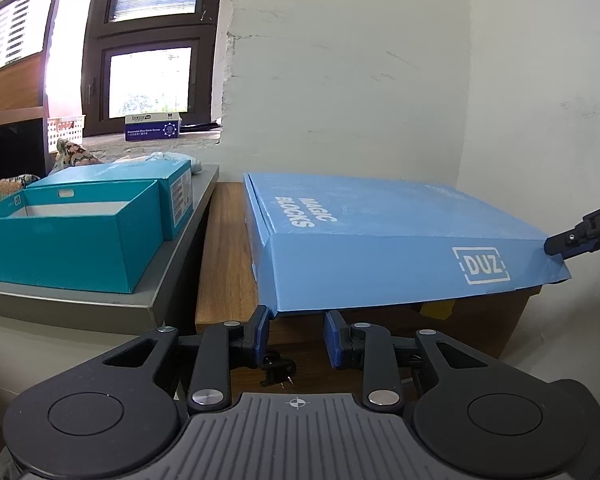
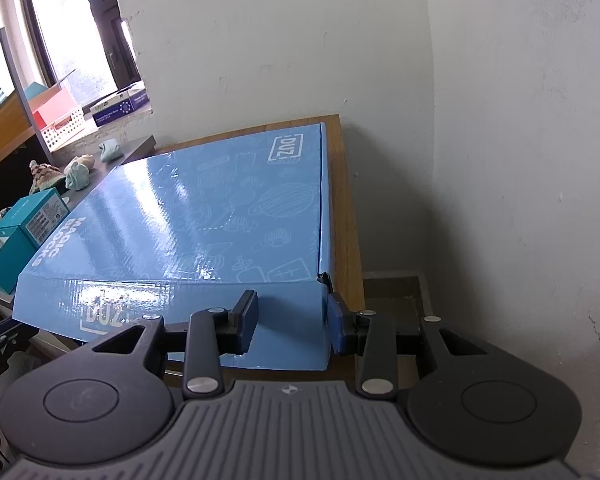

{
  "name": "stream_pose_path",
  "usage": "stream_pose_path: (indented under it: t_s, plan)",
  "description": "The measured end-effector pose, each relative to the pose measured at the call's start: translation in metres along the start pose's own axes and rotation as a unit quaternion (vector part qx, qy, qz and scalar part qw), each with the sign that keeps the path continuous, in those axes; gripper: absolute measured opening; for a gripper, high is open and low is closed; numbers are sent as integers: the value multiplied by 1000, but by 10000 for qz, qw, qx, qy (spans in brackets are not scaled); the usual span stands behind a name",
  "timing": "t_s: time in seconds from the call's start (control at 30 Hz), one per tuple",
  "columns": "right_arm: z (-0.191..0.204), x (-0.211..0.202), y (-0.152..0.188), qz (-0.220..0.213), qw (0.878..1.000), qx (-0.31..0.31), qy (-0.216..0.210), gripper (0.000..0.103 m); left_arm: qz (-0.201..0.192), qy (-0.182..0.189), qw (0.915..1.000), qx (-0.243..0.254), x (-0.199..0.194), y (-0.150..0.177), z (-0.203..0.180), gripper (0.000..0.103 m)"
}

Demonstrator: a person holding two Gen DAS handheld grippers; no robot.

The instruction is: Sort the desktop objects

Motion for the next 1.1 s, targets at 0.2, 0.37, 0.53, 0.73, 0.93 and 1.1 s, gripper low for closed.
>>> stream_pose_path:
  t_s: [0.2,0.37,0.53,0.73,0.93,1.1]
  plan:
    - [2,-1,-1,66,10000,-52,23,44,-3,-21,10000,72,-6,-4,-2,32]
    - [3,-3,-2,53,10000,-78,3,44,-109,-118,9991,385,-5,-2,-3,32]
    - [5,-3,0,51,9997,-212,71,44,-320,-223,9976,575,3,7,-3,31]
    - [4,-2,0,69,9997,-205,95,44,-623,-393,9961,482,13,13,10,31]
    - [4,-2,-1,14,10000,-87,26,50,-745,-341,9961,334,16,15,12,31]
    - [1,-2,-2,-68,9987,424,-267,66,-799,-297,9948,558,13,14,1,31]
Point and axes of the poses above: each gripper's, at about its wrist camera, not at the fingertips, and x roughly the way its jaws point, z to its left, y to its underside, the point moved 9 cm from there along x, roughly the way its jaws point
